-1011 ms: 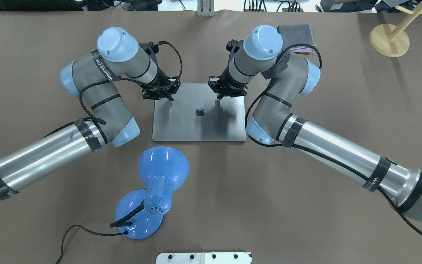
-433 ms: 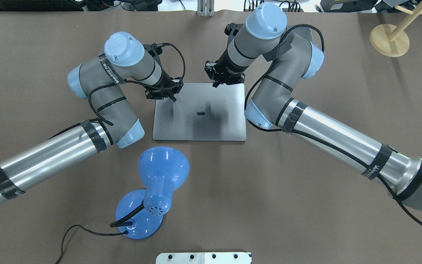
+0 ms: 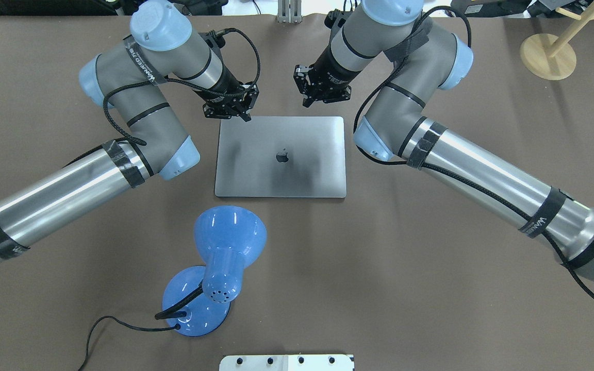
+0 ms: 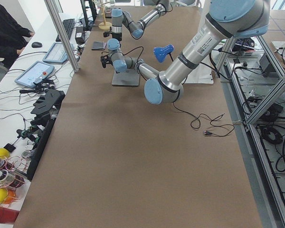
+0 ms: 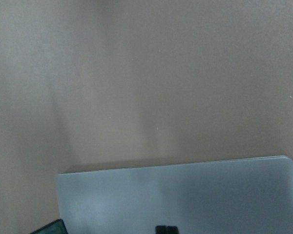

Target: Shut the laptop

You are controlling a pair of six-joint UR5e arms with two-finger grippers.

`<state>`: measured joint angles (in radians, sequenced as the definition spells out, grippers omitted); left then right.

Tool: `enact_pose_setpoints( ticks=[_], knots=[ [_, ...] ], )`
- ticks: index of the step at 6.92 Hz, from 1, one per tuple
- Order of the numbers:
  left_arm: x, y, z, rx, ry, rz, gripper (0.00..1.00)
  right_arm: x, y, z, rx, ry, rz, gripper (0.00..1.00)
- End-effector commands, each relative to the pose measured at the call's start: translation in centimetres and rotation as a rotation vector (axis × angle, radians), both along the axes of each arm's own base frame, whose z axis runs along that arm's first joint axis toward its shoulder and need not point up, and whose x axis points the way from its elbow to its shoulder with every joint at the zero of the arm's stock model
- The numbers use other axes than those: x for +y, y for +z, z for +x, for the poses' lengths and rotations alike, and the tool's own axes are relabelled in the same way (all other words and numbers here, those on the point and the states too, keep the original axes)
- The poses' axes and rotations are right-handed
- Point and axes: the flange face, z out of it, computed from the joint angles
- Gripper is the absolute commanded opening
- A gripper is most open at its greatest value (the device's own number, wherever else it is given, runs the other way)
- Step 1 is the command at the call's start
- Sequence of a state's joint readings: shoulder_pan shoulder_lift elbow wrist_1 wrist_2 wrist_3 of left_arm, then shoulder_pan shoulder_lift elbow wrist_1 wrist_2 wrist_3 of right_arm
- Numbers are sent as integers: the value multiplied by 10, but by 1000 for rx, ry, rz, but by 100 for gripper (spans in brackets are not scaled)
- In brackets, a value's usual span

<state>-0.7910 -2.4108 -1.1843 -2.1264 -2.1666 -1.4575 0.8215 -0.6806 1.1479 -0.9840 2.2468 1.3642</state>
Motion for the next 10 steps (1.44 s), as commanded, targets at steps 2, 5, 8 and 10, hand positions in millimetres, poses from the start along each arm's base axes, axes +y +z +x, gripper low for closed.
enact_pose_setpoints(
  ticks=[2, 5, 8, 10],
  knots=[
    [10, -24, -34, 9, -17, 4, 98, -11, 19, 91, 4, 25, 7, 100],
    [13, 25, -150, -26, -92, 60, 98, 0, 68, 236, 235, -25, 94, 100],
    [39, 65, -258, -290, 29, 142, 98, 15, 180, 365, 420, -185, 175, 100],
    [42, 179, -381, -418, 110, 216, 98, 9, 280, 430, 492, -303, 235, 100]
  ],
)
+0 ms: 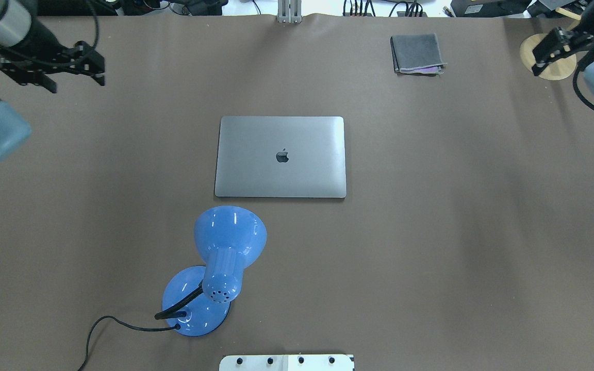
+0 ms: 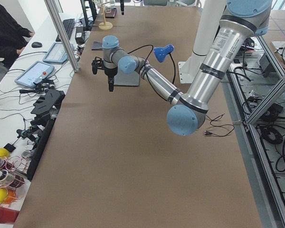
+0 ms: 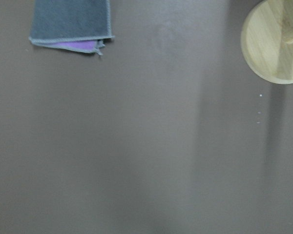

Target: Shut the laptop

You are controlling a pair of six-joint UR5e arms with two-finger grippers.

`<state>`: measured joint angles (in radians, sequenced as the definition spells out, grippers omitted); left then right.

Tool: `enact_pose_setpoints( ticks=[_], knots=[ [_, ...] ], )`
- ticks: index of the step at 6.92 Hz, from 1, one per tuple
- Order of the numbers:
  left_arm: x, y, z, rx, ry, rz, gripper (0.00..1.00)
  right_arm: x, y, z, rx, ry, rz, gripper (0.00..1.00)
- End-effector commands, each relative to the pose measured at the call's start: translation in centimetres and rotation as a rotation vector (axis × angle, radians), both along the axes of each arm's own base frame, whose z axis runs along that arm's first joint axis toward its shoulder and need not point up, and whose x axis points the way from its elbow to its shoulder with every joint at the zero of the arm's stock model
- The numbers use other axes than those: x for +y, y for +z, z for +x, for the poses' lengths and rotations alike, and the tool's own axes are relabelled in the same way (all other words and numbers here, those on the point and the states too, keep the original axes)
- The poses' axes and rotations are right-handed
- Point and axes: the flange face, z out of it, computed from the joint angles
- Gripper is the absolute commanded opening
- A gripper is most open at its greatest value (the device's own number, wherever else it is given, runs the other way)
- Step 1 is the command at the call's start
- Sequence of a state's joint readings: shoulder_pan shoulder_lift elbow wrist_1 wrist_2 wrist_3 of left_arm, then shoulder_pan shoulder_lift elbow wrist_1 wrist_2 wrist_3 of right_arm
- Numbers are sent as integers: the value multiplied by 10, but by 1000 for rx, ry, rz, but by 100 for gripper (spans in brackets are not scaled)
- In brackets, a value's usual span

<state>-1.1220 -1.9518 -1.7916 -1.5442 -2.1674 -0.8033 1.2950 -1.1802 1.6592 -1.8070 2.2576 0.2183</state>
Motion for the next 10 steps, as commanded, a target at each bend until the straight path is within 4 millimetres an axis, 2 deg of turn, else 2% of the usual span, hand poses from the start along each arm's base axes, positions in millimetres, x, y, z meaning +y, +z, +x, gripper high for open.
enact_pose_setpoints(
  ticks=[1, 3, 4, 5, 6, 8, 10],
  knots=[
    [19, 115, -132, -128, 88, 47, 98, 2, 81, 59, 41, -51, -26, 100],
    [28, 187, -188, -174, 148, 28, 98, 31, 129, 95, 30, -52, -59, 100],
    [37, 215, -220, -183, 144, 13, 98, 42, 145, 111, 21, -32, -83, 100],
    [43, 234, -235, -117, 141, -15, 98, 55, 158, 123, -20, -23, -103, 100],
    [45, 250, -244, -50, 157, -25, 98, 65, 170, 133, -29, -41, -93, 100],
    [53, 298, -252, -50, 205, -51, 98, 74, 182, 145, -44, -34, -100, 100],
    [52, 298, -252, -49, 203, -41, 98, 78, 188, 146, -52, -30, -116, 100]
  ],
)
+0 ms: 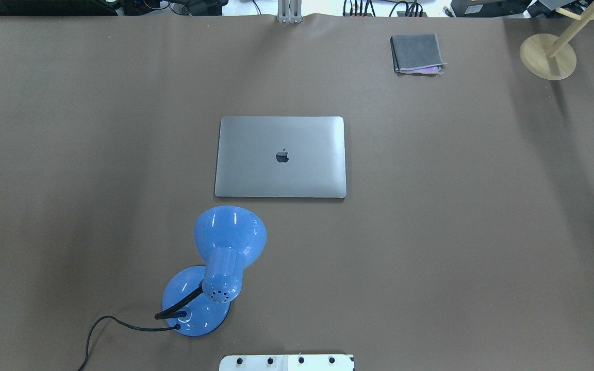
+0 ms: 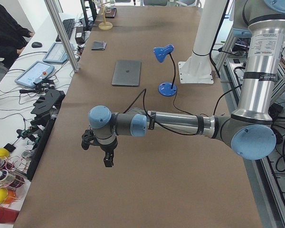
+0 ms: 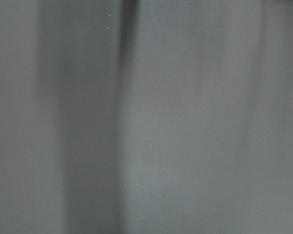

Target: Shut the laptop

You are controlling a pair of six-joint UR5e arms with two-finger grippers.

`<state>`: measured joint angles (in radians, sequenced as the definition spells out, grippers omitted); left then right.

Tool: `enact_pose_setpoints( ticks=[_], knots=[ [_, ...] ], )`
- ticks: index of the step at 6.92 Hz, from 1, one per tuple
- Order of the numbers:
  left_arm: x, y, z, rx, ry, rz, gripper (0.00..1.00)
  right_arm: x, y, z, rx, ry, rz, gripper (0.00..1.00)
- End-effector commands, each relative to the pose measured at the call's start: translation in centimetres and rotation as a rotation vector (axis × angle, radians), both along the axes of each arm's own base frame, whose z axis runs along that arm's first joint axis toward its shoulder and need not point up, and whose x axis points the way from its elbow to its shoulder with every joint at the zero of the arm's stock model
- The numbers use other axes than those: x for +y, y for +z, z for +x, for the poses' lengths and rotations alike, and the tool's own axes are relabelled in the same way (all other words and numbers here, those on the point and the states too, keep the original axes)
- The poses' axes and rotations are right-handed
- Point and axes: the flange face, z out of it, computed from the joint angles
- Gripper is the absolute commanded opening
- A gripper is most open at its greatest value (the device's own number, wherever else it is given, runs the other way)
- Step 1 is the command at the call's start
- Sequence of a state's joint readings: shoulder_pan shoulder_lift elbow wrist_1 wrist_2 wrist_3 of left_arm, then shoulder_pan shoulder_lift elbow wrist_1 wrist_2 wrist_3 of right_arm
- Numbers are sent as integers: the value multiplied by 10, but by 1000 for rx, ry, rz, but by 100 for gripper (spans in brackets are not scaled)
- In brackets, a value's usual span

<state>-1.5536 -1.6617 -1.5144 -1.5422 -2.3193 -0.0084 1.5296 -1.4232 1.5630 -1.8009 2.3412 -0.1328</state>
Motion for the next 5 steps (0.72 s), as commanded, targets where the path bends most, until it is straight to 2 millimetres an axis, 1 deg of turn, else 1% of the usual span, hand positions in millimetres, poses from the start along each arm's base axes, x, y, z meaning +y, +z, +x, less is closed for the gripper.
enact_pose_setpoints(
  ticks=[1, 2, 3, 5],
  knots=[
    [0, 3, -5, 2, -2, 4, 98, 11, 17, 1, -4, 6, -38, 100],
    [2, 4, -6, 3, -6, 0, 98, 12, 20, 2, -2, 7, -45, 100],
    [-1, 0, -6, 3, -8, 6, 98, 12, 21, 2, -2, 8, -47, 100],
    [-5, -5, -6, 3, -9, 12, 98, 13, 20, 8, -5, 21, -47, 100]
  ],
)
